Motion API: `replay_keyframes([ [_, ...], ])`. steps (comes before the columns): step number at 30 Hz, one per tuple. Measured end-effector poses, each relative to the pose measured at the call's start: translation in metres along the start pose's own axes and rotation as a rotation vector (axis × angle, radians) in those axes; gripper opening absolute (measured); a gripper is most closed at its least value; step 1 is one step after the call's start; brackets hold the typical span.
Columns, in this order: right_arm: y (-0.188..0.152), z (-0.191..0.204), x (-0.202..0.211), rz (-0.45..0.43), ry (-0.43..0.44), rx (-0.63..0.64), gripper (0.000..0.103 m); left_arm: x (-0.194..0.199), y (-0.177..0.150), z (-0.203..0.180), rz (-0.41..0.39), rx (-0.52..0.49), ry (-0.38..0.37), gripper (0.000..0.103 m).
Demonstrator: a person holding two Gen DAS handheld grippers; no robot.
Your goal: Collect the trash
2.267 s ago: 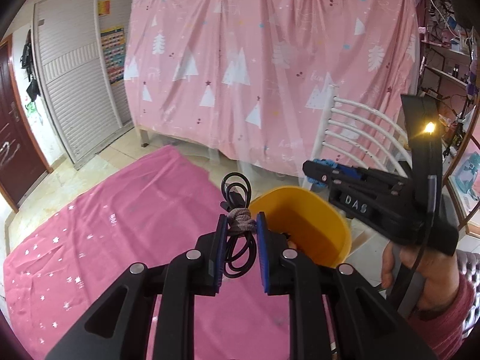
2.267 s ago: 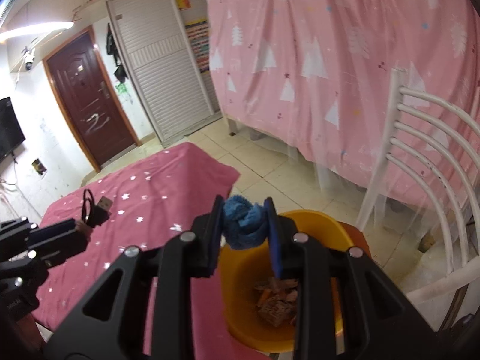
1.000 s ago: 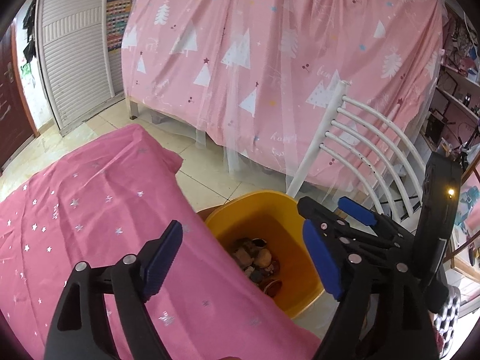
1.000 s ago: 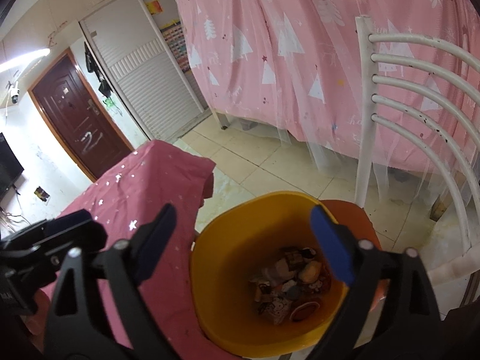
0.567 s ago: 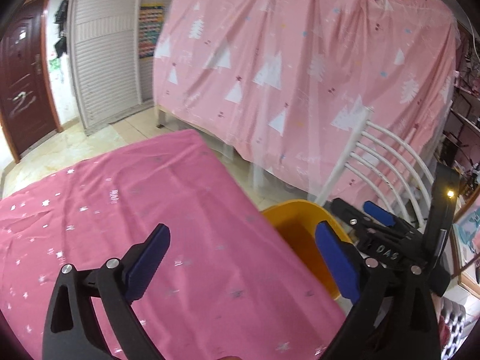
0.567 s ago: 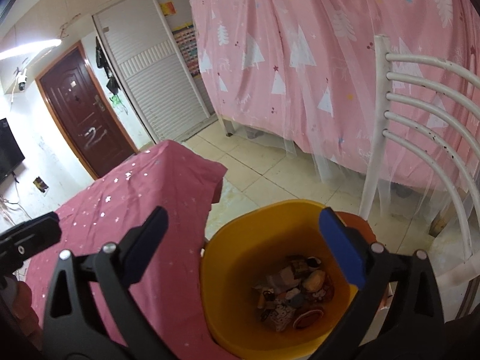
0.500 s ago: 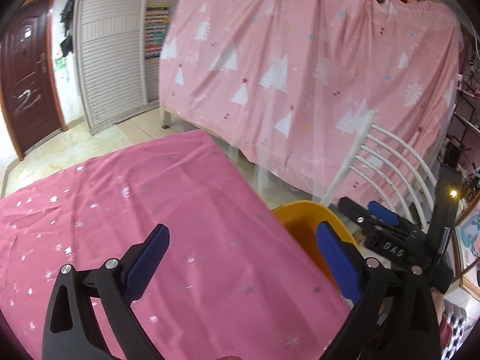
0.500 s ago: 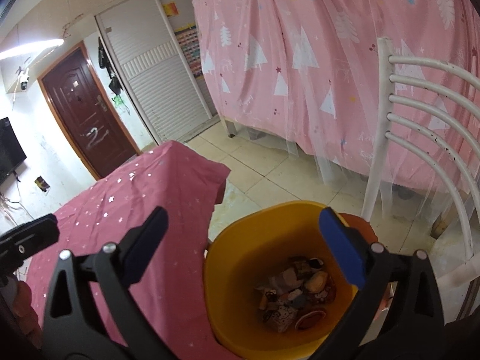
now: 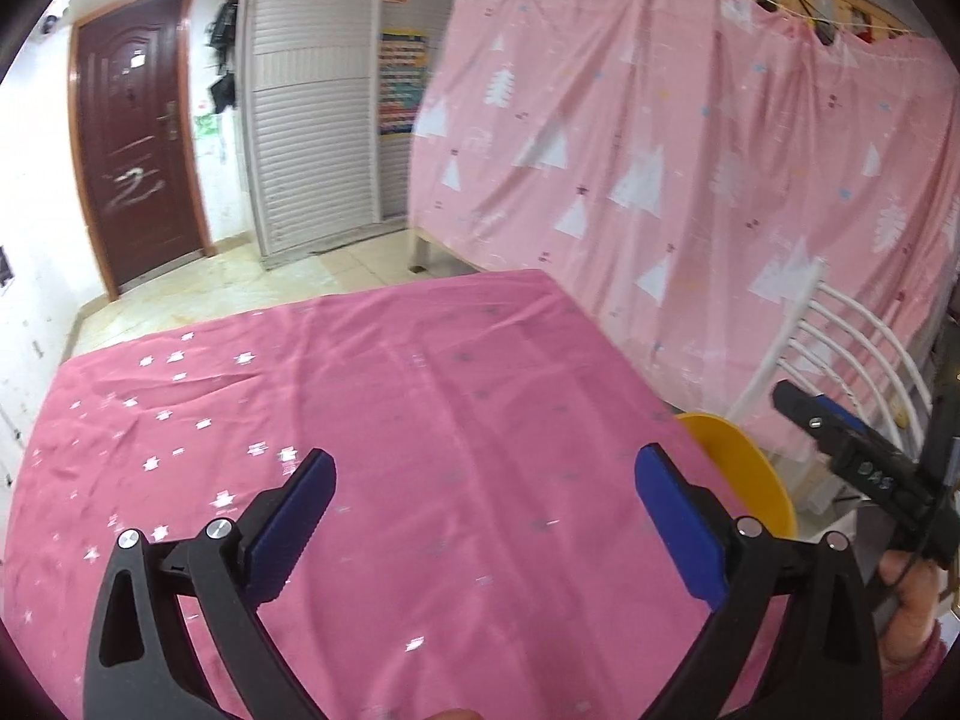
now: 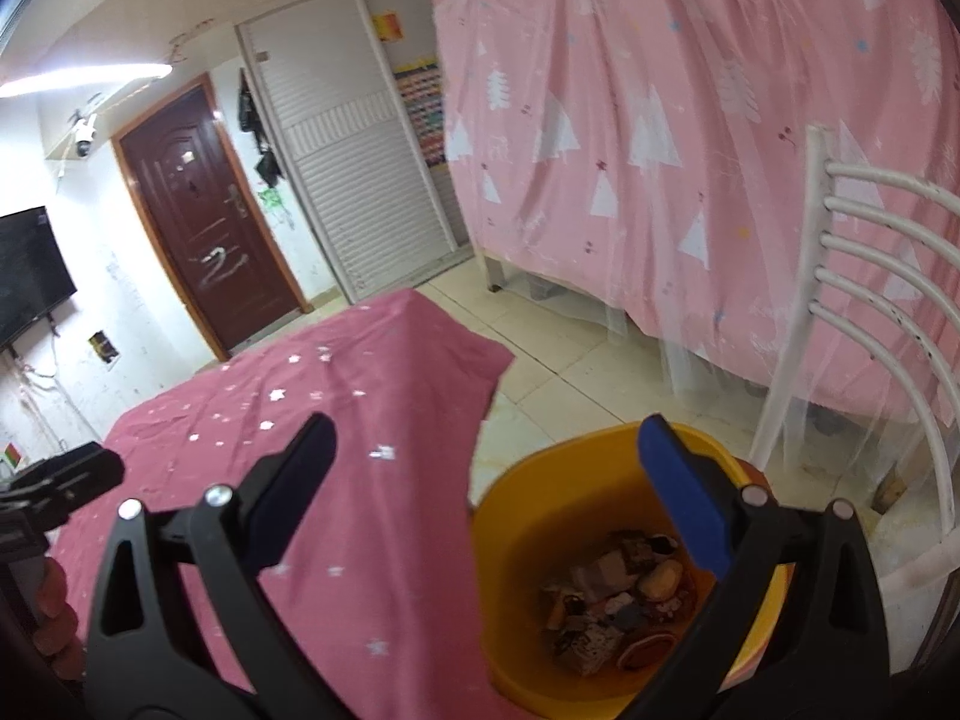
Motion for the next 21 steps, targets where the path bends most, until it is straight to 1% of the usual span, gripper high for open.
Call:
replay_keyframes([
  [2, 0.0, 0.015, 0.002, -0.006, 0.034, 0.022, 0.097, 0.004, -0.003, 0.009, -0.015, -0.004, 0.041, 0.094],
  [5, -0.003, 0.036, 0.004, -0.005, 0.083, 0.056, 0.097, 0.014, -0.008, 0.026, -0.04, -0.02, 0.125, 0.094],
  [7, -0.005, 0.05, 0.006, -0.004, 0.115, 0.076, 0.097, 0.02, -0.011, 0.036, -0.047, -0.027, 0.165, 0.094],
  [11, -0.01, 0.077, 0.011, -0.007, 0.179, 0.107, 0.097, 0.03, -0.013, 0.055, -0.057, -0.025, 0.217, 0.094],
  [14, -0.014, 0.095, 0.017, -0.007, 0.226, 0.122, 0.097, 0.037, -0.016, 0.066, -0.06, -0.014, 0.236, 0.094],
  [21, -0.025, 0.134, 0.03, -0.011, 0.302, 0.181, 0.097, 0.049, -0.024, 0.086, -0.077, -0.021, 0.3, 0.094],
])
Point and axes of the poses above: each gripper's, at about its wrist camera, not at the fingertips, and x roughly against the way its jaws point, z to its left, y to its top, the point moved 1 cm from there along -x, roughly the way its jaws point, and after that the axes turned 15 degrees about -z, right-handed, at the moved point
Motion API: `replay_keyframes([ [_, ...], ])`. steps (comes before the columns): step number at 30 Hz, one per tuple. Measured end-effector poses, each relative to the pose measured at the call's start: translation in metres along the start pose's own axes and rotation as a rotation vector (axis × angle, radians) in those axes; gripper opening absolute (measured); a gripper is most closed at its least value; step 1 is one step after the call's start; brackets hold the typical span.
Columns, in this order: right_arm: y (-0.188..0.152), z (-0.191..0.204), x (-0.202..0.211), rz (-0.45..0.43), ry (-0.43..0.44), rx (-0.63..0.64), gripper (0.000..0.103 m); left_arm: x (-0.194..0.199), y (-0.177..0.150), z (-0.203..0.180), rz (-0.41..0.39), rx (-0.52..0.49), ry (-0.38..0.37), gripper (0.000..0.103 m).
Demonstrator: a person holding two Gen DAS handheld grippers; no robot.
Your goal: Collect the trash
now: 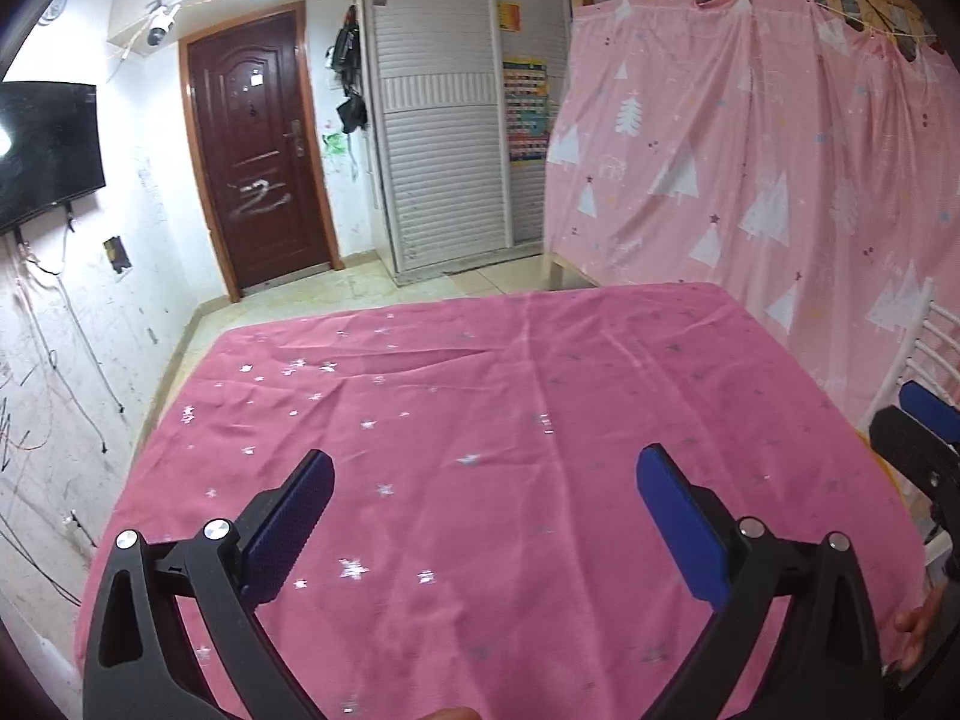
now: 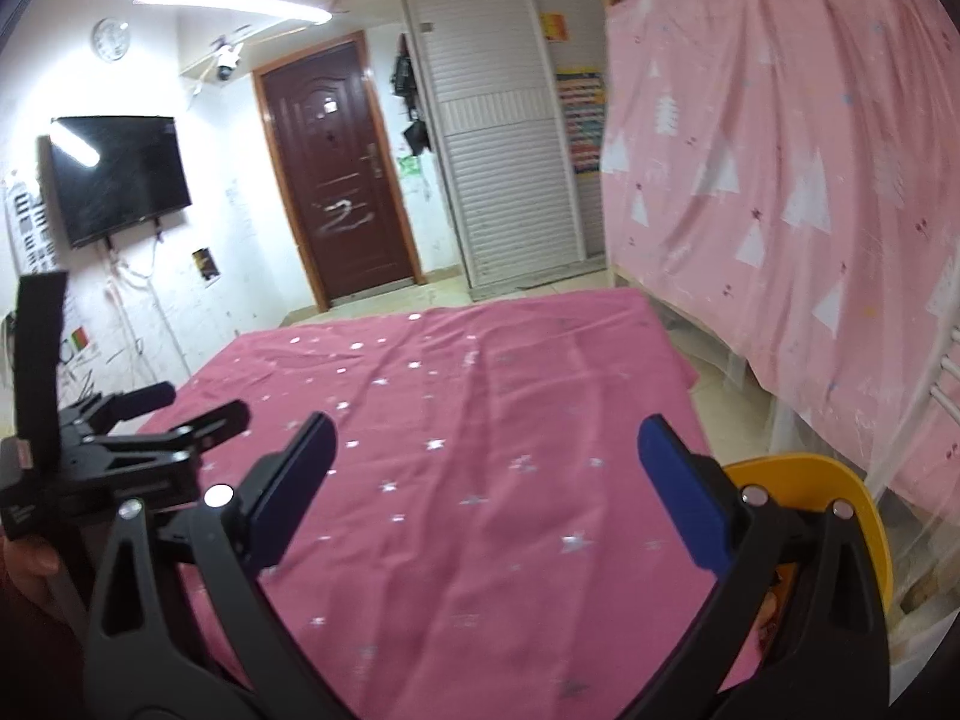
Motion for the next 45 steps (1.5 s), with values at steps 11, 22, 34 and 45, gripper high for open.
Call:
replay_keyframes([
  [11, -0.007, 0.04, 0.003, -0.015, 0.079, 0.075, 0.097, 0.002, -0.008, 0.028, -0.003, 0.031, 0.073, 0.094],
  [22, -0.018, 0.053, -0.005, 0.032, 0.118, 0.107, 0.097, -0.003, -0.025, 0.045, 0.03, 0.072, 0.091, 0.094],
  [34, -0.024, 0.054, -0.011, 0.054, 0.11, 0.099, 0.097, -0.009, -0.035, 0.045, 0.052, 0.08, 0.087, 0.094],
  [45, -0.025, 0.055, -0.013, 0.062, 0.11, 0.098, 0.097, -0.01, -0.036, 0.046, 0.057, 0.086, 0.085, 0.094],
])
Point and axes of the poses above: each gripper's, at about its wrist camera, not at the fingertips, and x roughly against the way its jaws point, z to its left, y to its top, the point moved 1 cm from there along -x, roughly the way its jaws point, and after that the axes turned 15 degrees about -z, right-handed, at the moved point
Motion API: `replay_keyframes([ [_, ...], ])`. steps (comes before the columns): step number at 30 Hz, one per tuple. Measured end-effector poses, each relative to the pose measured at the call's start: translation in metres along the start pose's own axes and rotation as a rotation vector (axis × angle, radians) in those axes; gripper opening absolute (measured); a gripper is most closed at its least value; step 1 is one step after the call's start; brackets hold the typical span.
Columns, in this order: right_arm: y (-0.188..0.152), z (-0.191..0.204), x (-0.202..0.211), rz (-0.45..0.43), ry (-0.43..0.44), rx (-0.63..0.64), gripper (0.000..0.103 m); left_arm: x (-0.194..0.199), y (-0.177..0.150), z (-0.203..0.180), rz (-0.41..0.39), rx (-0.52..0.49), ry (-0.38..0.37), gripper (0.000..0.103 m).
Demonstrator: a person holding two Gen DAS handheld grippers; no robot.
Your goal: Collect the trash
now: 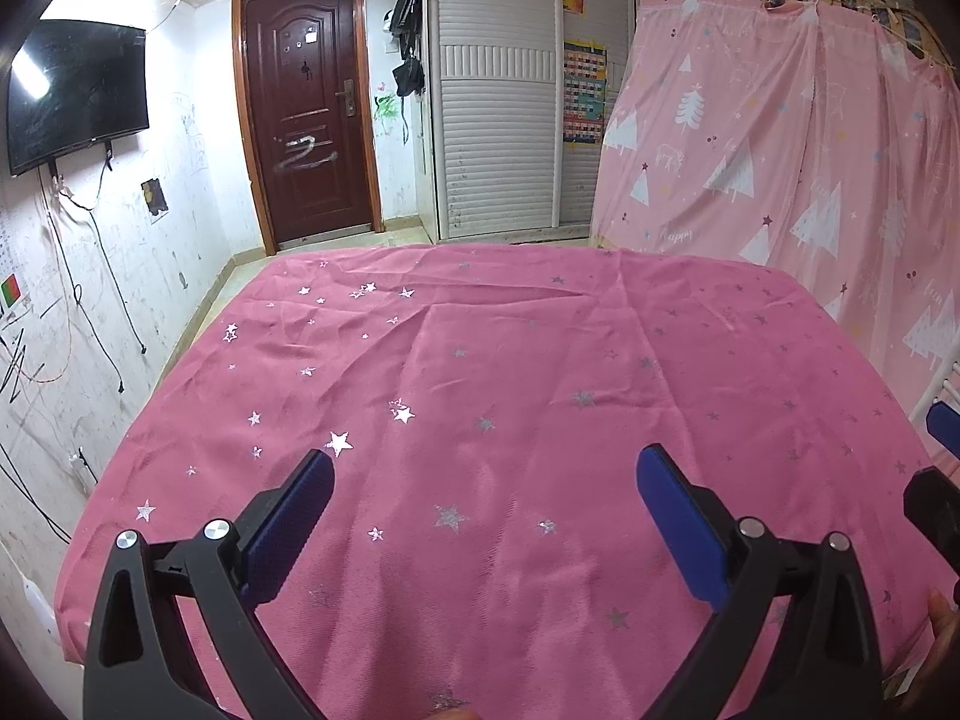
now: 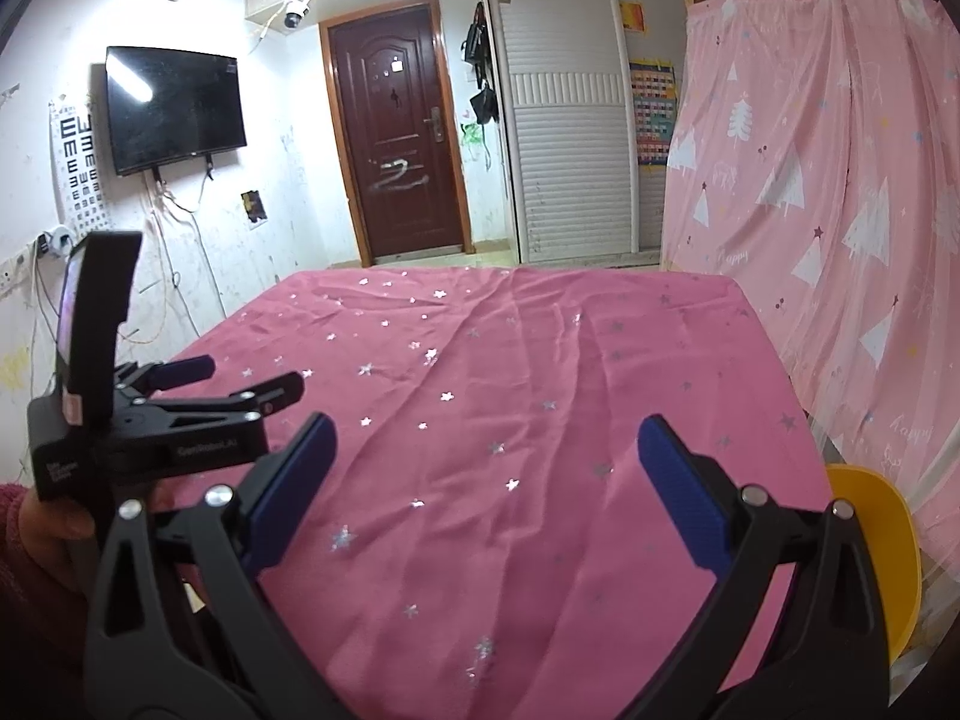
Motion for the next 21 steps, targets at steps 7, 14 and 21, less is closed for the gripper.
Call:
replay_keyframes([
  [7, -0.0009, 0.0008, -0.0002, 0.002, 0.001, 0.0, 0.097, -0.0004, -0.0002, 0.0001, 0.001, -0.001, -0.002, 0.094],
  [14, -0.0022, 0.0007, 0.0004, 0.004, 0.002, 0.0, 0.097, -0.0012, 0.0, 0.0006, 0.001, 0.001, -0.001, 0.094],
  [21, -0.0017, 0.001, -0.0001, 0.004, 0.002, 0.001, 0.097, -0.0019, -0.0004, 0.0004, 0.003, 0.0, -0.003, 0.094],
])
Point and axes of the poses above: each gripper's, at about its wrist camera, not at the fingertips, and x roughly against the way its jaws point, z to its left, y to its top, the point moved 1 cm from there along -x, roughly the way its jaws point, and after that the axes turned 15 degrees about -z, right-handed, at the moved point
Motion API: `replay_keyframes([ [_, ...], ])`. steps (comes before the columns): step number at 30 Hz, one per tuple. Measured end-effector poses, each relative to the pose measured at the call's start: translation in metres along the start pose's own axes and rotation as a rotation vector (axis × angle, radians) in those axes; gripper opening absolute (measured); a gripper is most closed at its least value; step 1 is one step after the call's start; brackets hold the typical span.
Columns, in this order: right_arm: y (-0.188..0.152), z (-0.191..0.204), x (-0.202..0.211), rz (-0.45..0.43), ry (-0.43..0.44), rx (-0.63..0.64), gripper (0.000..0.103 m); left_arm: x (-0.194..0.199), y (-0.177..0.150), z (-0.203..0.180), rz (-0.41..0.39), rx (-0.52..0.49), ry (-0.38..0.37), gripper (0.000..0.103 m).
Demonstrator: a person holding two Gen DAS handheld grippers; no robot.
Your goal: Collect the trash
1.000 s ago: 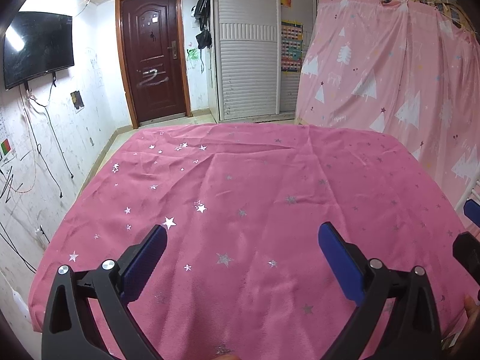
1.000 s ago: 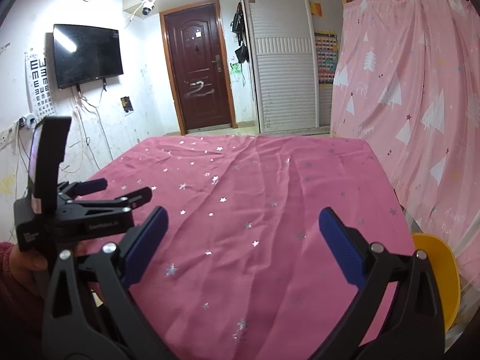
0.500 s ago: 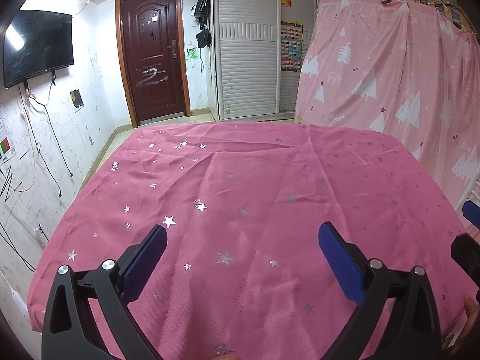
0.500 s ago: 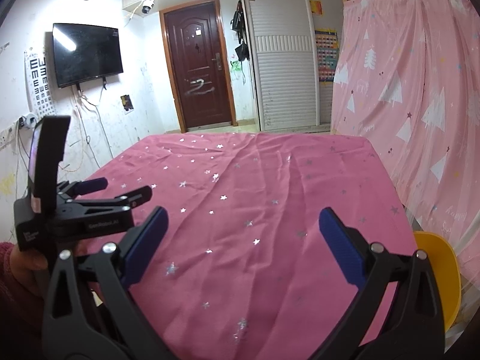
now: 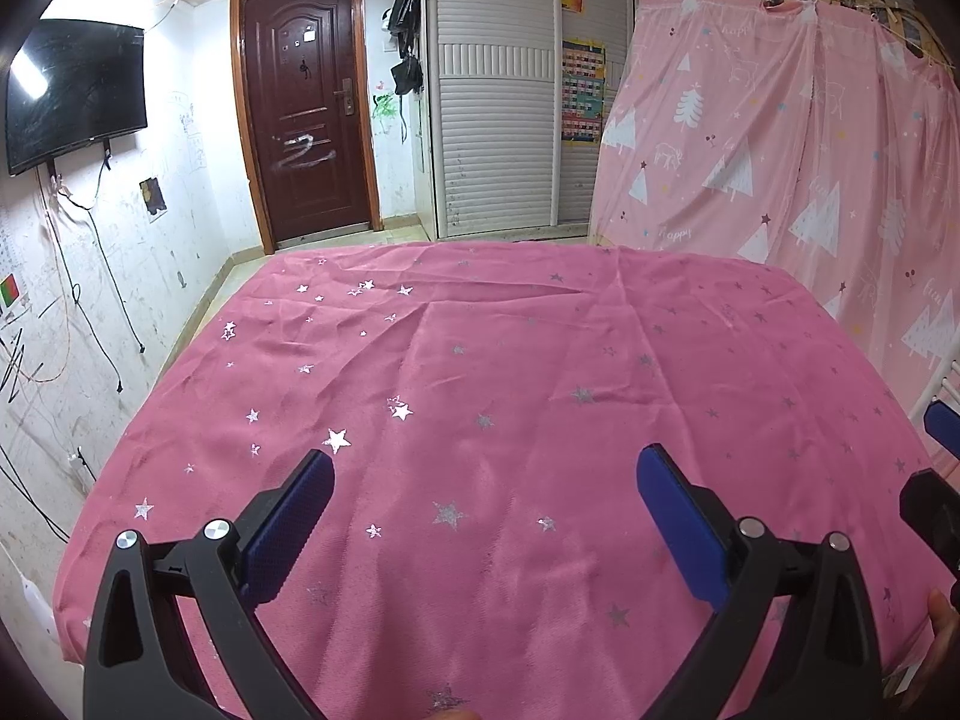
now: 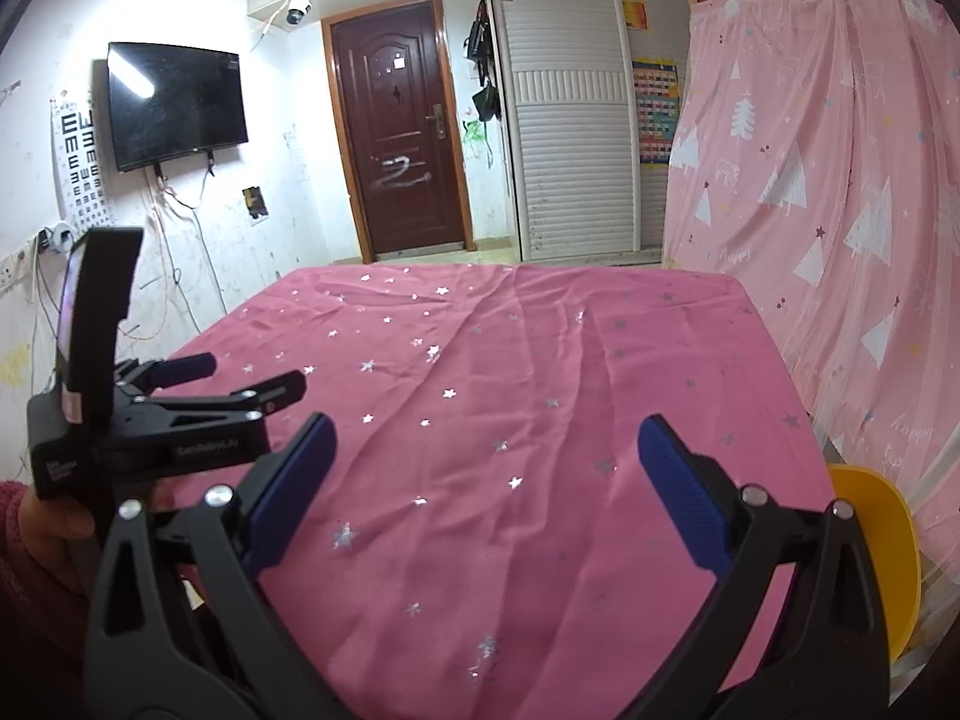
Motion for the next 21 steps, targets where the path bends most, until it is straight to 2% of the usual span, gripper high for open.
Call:
replay_keyframes([
  [21, -0.0005, 0.0007, -0.0009, 0.002, -0.001, 0.004, 0.097, 0.0006, -0.0005, -0.0007, 0.002, -0.001, -0.002, 0.094],
])
Point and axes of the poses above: each gripper's, at about its wrist camera, not at the fingertips, and x roughly against the way its jaws point, z to its left, y to its top, the point moved 1 cm from there along -x, roughly the way its jaws point, and after that the axes turned 15 degrees about -z, right-handed, at the moved point
